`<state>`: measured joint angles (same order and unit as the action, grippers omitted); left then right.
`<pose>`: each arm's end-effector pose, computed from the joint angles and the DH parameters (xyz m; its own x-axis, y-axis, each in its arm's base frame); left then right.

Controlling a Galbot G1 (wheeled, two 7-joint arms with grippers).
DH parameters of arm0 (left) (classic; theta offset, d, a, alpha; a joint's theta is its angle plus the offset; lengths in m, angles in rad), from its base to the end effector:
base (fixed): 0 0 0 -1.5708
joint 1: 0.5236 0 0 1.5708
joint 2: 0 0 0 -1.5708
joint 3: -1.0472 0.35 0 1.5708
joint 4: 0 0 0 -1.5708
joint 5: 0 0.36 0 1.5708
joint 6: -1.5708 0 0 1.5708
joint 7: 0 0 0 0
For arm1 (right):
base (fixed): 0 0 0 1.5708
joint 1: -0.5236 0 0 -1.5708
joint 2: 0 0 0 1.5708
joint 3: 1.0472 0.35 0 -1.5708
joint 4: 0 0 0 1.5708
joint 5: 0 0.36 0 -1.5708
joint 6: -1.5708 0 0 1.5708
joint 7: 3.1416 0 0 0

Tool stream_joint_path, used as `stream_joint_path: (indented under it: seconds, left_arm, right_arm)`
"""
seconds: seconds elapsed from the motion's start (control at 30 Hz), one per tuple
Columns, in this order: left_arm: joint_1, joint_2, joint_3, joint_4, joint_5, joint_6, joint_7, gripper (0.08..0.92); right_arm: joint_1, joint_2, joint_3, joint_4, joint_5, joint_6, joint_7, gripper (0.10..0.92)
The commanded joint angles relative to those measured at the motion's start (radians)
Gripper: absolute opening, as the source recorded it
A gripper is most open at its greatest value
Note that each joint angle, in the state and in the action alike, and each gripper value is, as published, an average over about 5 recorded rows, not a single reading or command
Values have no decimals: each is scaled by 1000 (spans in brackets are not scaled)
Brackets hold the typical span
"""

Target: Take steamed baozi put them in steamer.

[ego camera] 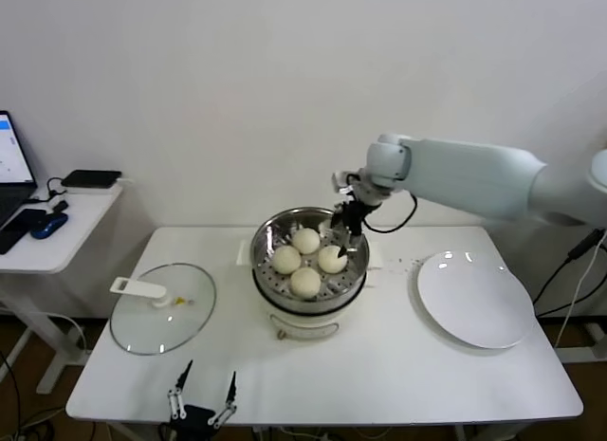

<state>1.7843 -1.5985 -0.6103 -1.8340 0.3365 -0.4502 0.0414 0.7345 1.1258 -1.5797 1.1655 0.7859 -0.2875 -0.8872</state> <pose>0.0836 0.0230 -0.4231 -0.9931 0.0985 0.0640 0.1142 0.9381 0.3269 0.5893 0.0455 -0.0456 -0.1851 -0.3172 0.9301 -0.9659 -0.1155 -0.2316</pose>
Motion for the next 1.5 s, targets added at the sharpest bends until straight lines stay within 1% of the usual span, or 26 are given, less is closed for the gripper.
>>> stream_joint_path:
  seconds: [0.03, 0.1, 0.17, 0.33, 0.43, 0.53, 0.6, 0.7, 0.9, 1.1, 1.3, 1.4, 1.5]
  left_arm:
    - [-7, 0, 3, -3, 0, 2, 0, 823]
    - [-15, 0, 6, -1, -1, 3, -2, 823]
    - [-23, 0, 11, 0, -1, 4, -4, 823]
    - [-30, -4, 22, -8, 1, 6, -4, 823]
    - [-29, -6, 24, -12, 1, 6, -6, 823]
    - [-29, -8, 24, -12, 4, 5, -8, 823]
    - [-28, -11, 24, -13, 8, 6, -9, 823]
    - [-26, -14, 26, -15, 11, 4, -11, 823]
    - [-13, -13, 25, -12, 14, -7, -18, 823]
    - [-3, -14, 24, -8, 14, -14, -23, 823]
    - [5, -16, 23, -8, 11, -21, -25, 823]
    - [9, -18, 21, -12, 2, -24, -25, 823]
    - [12, -19, 19, -18, -10, -28, -26, 823]
  right_arm:
    - [-52, -345, 302, 373, 14, -81, 418, 823]
    - [-185, -426, 461, 432, -52, -117, 501, 823]
    - [-339, -494, 628, 481, -131, -140, 551, 823]
    - [-686, -615, 940, 604, -236, -121, 656, 823]
    - [-927, -672, 1144, 698, -239, -89, 721, 823]
    - [-1274, -670, 1455, 792, -188, -34, 842, 823]
    - [-1513, -619, 1666, 840, -186, 2, 913, 823]
    - [-1799, -510, 1900, 883, -237, 86, 959, 823]
    - [-2125, -262, 2155, 899, -406, 265, 916, 823]
    - [-2281, -49, 2195, 898, -512, 423, 908, 823]
    - [-2395, 137, 2173, 869, -540, 572, 915, 823]
    - [-2449, 169, 2153, 840, -547, 644, 907, 823]
    - [-2495, 166, 2129, 808, -543, 716, 905, 823]
